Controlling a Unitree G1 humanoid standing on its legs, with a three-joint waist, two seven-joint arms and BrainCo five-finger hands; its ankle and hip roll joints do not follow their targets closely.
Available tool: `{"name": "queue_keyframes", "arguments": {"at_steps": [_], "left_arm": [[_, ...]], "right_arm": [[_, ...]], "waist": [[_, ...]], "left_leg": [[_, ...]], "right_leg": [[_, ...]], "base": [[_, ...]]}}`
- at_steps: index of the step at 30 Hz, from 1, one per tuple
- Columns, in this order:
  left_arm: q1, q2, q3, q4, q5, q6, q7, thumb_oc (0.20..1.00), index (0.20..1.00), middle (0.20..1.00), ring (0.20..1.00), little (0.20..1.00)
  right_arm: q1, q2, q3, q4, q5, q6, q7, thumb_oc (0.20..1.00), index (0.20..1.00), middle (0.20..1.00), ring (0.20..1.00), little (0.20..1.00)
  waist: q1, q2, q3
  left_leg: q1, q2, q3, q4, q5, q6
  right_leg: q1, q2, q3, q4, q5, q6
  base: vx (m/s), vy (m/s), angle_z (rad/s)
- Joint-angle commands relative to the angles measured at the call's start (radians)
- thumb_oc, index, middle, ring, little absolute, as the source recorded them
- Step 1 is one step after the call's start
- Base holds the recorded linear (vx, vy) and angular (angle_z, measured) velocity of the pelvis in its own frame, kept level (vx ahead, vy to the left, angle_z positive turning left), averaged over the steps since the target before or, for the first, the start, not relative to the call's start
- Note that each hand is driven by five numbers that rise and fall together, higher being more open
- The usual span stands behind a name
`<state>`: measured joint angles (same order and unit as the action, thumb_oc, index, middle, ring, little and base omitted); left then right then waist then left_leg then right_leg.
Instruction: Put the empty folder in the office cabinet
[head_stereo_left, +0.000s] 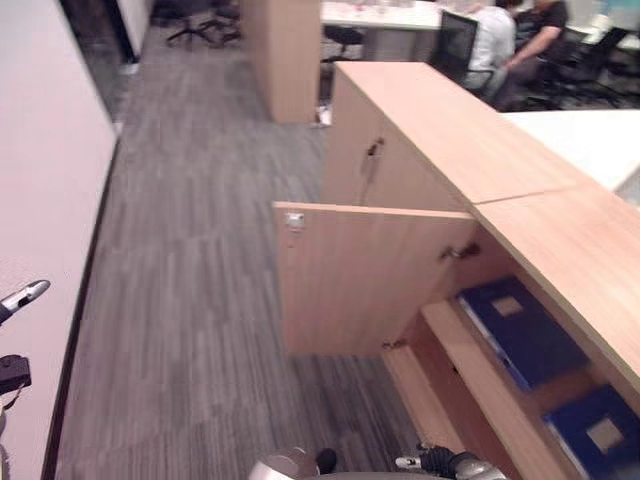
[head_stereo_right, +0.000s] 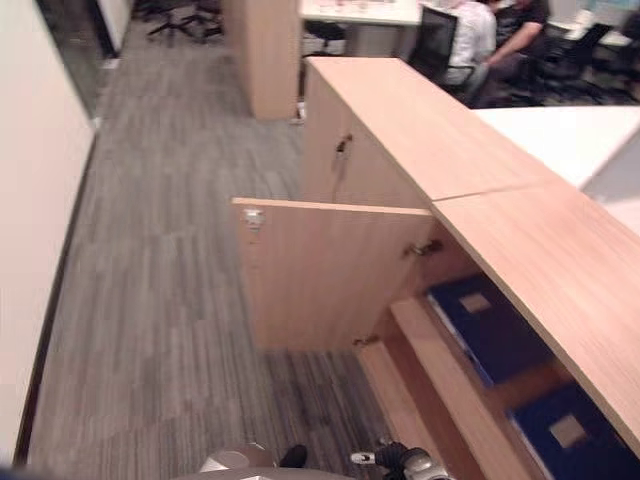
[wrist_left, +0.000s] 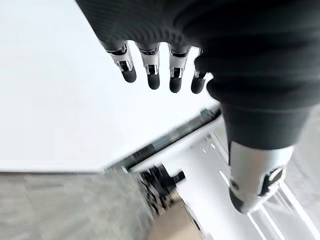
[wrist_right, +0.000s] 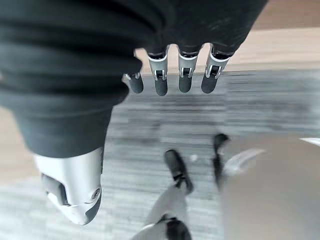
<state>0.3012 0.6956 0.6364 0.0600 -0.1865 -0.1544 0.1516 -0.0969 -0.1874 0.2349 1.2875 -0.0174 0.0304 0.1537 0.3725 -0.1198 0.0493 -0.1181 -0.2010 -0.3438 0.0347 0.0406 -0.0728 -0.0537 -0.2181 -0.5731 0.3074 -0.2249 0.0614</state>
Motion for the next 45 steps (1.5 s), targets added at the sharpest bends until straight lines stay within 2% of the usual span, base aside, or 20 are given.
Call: {"name": "queue_keyframes", "arguments": {"at_steps": [1, 3, 5, 6, 7, 10, 14, 17, 19, 21, 24, 26, 27, 28, 29, 30, 35, 39, 42, 45], "left_arm": [[-0.063, 0.046, 0.001, -0.026, 0.009, -0.066, 0.027, 1.000, 1.000, 1.000, 1.000, 1.000], [-0.072, 0.054, -0.001, -0.034, -0.018, -0.079, 0.026, 1.000, 1.000, 1.000, 1.000, 1.000], [-0.077, 0.060, -0.002, -0.032, -0.033, -0.085, 0.025, 1.000, 1.000, 1.000, 1.000, 1.000], [-0.082, 0.064, -0.002, -0.029, -0.040, -0.087, 0.026, 1.000, 1.000, 1.000, 1.000, 1.000], [-0.078, 0.076, 0.000, -0.026, -0.048, -0.083, 0.018, 1.000, 1.000, 1.000, 1.000, 1.000], [-0.057, 0.099, 0.027, -0.029, -0.047, -0.078, 0.014, 1.000, 1.000, 1.000, 1.000, 1.000], [-0.064, 0.121, 0.028, -0.042, -0.049, -0.078, 0.017, 1.000, 1.000, 1.000, 1.000, 1.000], [-0.097, 0.127, -0.001, -0.044, -0.068, -0.092, 0.021, 1.000, 1.000, 1.000, 1.000, 1.000], [-0.115, 0.122, -0.030, -0.076, -0.096, -0.107, -0.002, 1.000, 1.000, 1.000, 1.000, 1.000], [-0.110, 0.123, -0.040, -0.088, -0.093, -0.104, -0.014, 1.000, 1.000, 1.000, 1.000, 1.000], [-0.097, 0.122, -0.061, -0.104, -0.083, -0.098, -0.034, 1.000, 1.000, 1.000, 1.000, 1.000], [-0.074, 0.113, -0.059, -0.113, -0.075, -0.094, -0.043, 1.000, 1.000, 1.000, 1.000, 1.000], [-0.072, 0.112, -0.058, -0.114, -0.075, -0.093, -0.043, 1.000, 1.000, 1.000, 1.000, 1.000], [-0.053, 0.112, -0.053, -0.120, -0.069, -0.088, -0.052, 1.000, 1.000, 1.000, 1.000, 1.000], [-0.051, 0.112, -0.052, -0.120, -0.069, -0.088, -0.052, 1.000, 1.000, 1.000, 1.000, 1.000], [-0.030, 0.112, -0.043, -0.121, -0.063, -0.083, -0.059, 1.000, 1.000, 1.000, 1.000, 1.000], [0.003, 0.125, -0.037, -0.116, -0.058, -0.078, -0.079, 1.000, 1.000, 1.000, 1.000, 1.000], [0.002, 0.113, -0.086, -0.114, -0.062, -0.064, -0.116, 1.000, 1.000, 1.000, 1.000, 1.000], [-0.003, 0.102, -0.129, -0.126, -0.078, -0.061, -0.140, 1.000, 1.000, 1.000, 1.000, 1.000], [-0.010, 0.099, -0.176, -0.140, -0.105, -0.060, -0.167, 1.000, 1.000, 1.000, 1.000, 1.000]], "right_arm": [[-0.005, 0.003, 0.039, -0.013, 0.064, -0.002, -0.016, 1.000, 1.000, 1.000, 1.000, 1.000], [-0.026, -0.019, 0.043, -0.027, 0.076, -0.010, -0.033, 1.000, 1.000, 1.000, 1.000, 1.000], [-0.038, -0.029, 0.044, -0.029, 0.083, -0.011, -0.042, 1.000, 1.000, 1.000, 1.000, 1.000], [-0.046, -0.032, 0.045, -0.030, 0.089, -0.012, -0.044, 1.000, 1.000, 1.000, 1.000, 1.000], [-0.059, -0.038, 0.053, -0.031, 0.095, -0.012, -0.041, 1.000, 1.000, 1.000, 1.000, 1.000], [-0.072, -0.034, 0.077, -0.032, 0.093, -0.012, -0.035, 1.000, 1.000, 1.000, 1.000, 1.000], [-0.095, -0.021, 0.097, -0.031, 0.100, -0.016, -0.043, 1.000, 1.000, 1.000, 1.000, 1.000], [-0.107, -0.016, 0.107, -0.025, 0.101, -0.019, -0.050, 1.000, 1.000, 1.000, 1.000, 1.000], [-0.106, -0.015, 0.105, -0.019, 0.094, -0.021, -0.046, 1.000, 1.000, 1.000, 1.000, 1.000], [-0.097, -0.014, 0.100, -0.022, 0.092, -0.021, -0.043, 1.000, 1.000, 1.000, 1.000, 1.000], [-0.069, -0.005, 0.082, -0.031, 0.086, -0.015, -0.035, 1.000, 1.000, 1.000, 1.000, 1.000], [-0.054, 0.003, 0.070, -0.045, 0.067, -0.005, -0.018, 1.000, 1.000, 1.000, 1.000, 1.000], [-0.052, 0.003, 0.071, -0.046, 0.066, -0.004, -0.018, 1.000, 1.000, 1.000, 1.000, 1.000], [-0.046, 0.011, 0.067, -0.051, 0.061, 0.000, -0.007, 1.000, 1.000, 1.000, 1.000, 1.000], [-0.046, 0.011, 0.068, -0.051, 0.061, 0.000, -0.006, 1.000, 1.000, 1.000, 1.000, 1.000], [-0.036, 0.018, 0.064, -0.059, 0.057, 0.005, 0.006, 1.000, 1.000, 1.000, 1.000, 1.000], [-0.011, 0.021, 0.049, -0.071, 0.057, 0.007, 0.016, 1.000, 1.000, 1.000, 1.000, 1.000], [0.025, 0.008, 0.024, -0.056, 0.051, 0.008, 0.025, 1.000, 1.000, 1.000, 1.000, 1.000], [0.039, -0.001, 0.017, -0.043, 0.051, 0.007, 0.033, 1.000, 1.000, 1.000, 1.000, 1.000], [0.021, 0.000, 0.029, -0.028, 0.048, 0.005, 0.031, 1.000, 1.000, 1.000, 1.000, 1.000]], "waist": [[-0.041, -0.013, -0.018], [-0.037, -0.019, 0.002], [-0.035, -0.018, 0.013], [-0.033, -0.017, 0.018], [-0.030, -0.016, 0.024], [-0.009, -0.029, 0.032], [0.001, -0.042, 0.053], [0.007, -0.036, 0.065], [0.005, -0.019, 0.045], [0.005, -0.018, 0.030], [-0.008, -0.028, -0.012], [-0.018, -0.032, -0.038], [-0.016, -0.033, -0.038], [-0.024, -0.029, -0.046], [-0.025, -0.033, -0.050], [-0.034, -0.028, -0.055], [-0.063, -0.032, -0.071], [-0.097, -0.018, -0.072], [-0.116, -0.006, -0.065], [-0.116, 0.007, -0.039]], "left_leg": [[0.028, 0.014, 0.014, 0.106, -0.151, -0.003], [-0.031, 0.028, 0.083, 0.217, -0.182, -0.027], [-0.078, 0.040, 0.128, 0.292, -0.172, -0.037], [-0.115, 0.061, 0.168, 0.338, -0.157, -0.045], [-0.162, 0.118, 0.239, 0.357, -0.131, -0.052], [-0.182, 0.168, 0.255, 0.280, -0.114, -0.045], [-0.189, 0.250, 0.216, 0.102, -0.002, -0.056], [-0.196, 0.263, 0.191, 0.034, 0.026, -0.058], [-0.146, 0.253, 0.143, -0.013, 0.029, -0.063], [-0.126, 0.243, 0.140, -0.024, 0.029, -0.066], [-0.091, 0.204, 0.160, -0.010, 0.001, -0.052], [-0.055, 0.163, 0.197, 0.012, -0.042, -0.017], [-0.055, 0.161, 0.200, 0.014, -0.044, -0.015], [-0.046, 0.134, 0.227, 0.024, -0.038, 0.009], [-0.036, 0.138, 0.224, 0.020, -0.057, 0.004], [-0.025, 0.115, 0.248, 0.016, -0.043, 0.029], [0.038, 0.074, 0.263, -0.003, -0.086, 0.062], [0.089, 0.044, 0.269, 0.010, -0.112, 0.090], [0.127, 0.050, 0.293, 0.003, -0.124, 0.103], [0.138, 0.053, 0.306, 0.001, -0.114, 0.110]], "right_leg": [[0.069, 0.046, -0.039, -0.117, 0.127, 0.041], [0.099, 0.060, -0.062, -0.146, 0.115, 0.020], [0.113, 0.068, -0.063, -0.169, 0.119, 0.015], [0.122, 0.076, -0.058, -0.186, 0.120, 0.011], [0.138, 0.087, -0.047, -0.208, 0.122, 0.006], [0.148, 0.097, -0.021, -0.220, 0.122, 0.002], [0.140, 0.106, -0.001, -0.191, 0.108, -0.001], [0.143, 0.112, 0.012, -0.186, 0.104, 0.000], [0.150, 0.109, 0.036, -0.184, 0.111, 0.014], [0.155, 0.099, 0.035, -0.187, 0.119, 0.022], [0.155, 0.042, 0.047, -0.182, 0.146, 0.052], [0.154, -0.027, 0.065, -0.169, 0.174, 0.090], [0.153, -0.030, 0.068, -0.167, 0.174, 0.092], [0.141, -0.072, 0.067, -0.153, 0.210, 0.106], [0.146, -0.068, 0.079, -0.150, 0.194, 0.113], [0.129, -0.110, 0.066, -0.127, 0.242, 0.127], [0.129, -0.183, 0.070, -0.067, 0.280, 0.174], [0.131, -0.236, 0.075, 0.037, 0.321, 0.180], [0.101, -0.253, 0.058, 0.093, 0.338, 0.167], [0.073, -0.211, 0.055, 0.058, 0.337, 0.160]], "base": [[0.01, -0.119, 0.35], [0.01, -0.139, 0.10], [-0.02, -0.084, 0.00], [-0.01, -0.028, -0.10], [0.00, -0.033, -0.19], [0.07, -0.026, -0.45], [0.04, 0.007, -0.37], [0.04, 0.093, -0.08], [0.11, 0.214, -0.15], [0.13, 0.249, -0.35], [0.16, 0.352, -0.22], [0.11, 0.398, -0.19], [0.05, 0.514, -0.29], [0.05, 0.219, -0.32], [0.00, 0.454, -0.31], [0.02, 0.207, -0.28], [0.04, 0.266, -0.18], [0.06, 0.223, -0.02], [0.00, 0.157, -0.06], [-0.03, 0.045, -0.48]]}}
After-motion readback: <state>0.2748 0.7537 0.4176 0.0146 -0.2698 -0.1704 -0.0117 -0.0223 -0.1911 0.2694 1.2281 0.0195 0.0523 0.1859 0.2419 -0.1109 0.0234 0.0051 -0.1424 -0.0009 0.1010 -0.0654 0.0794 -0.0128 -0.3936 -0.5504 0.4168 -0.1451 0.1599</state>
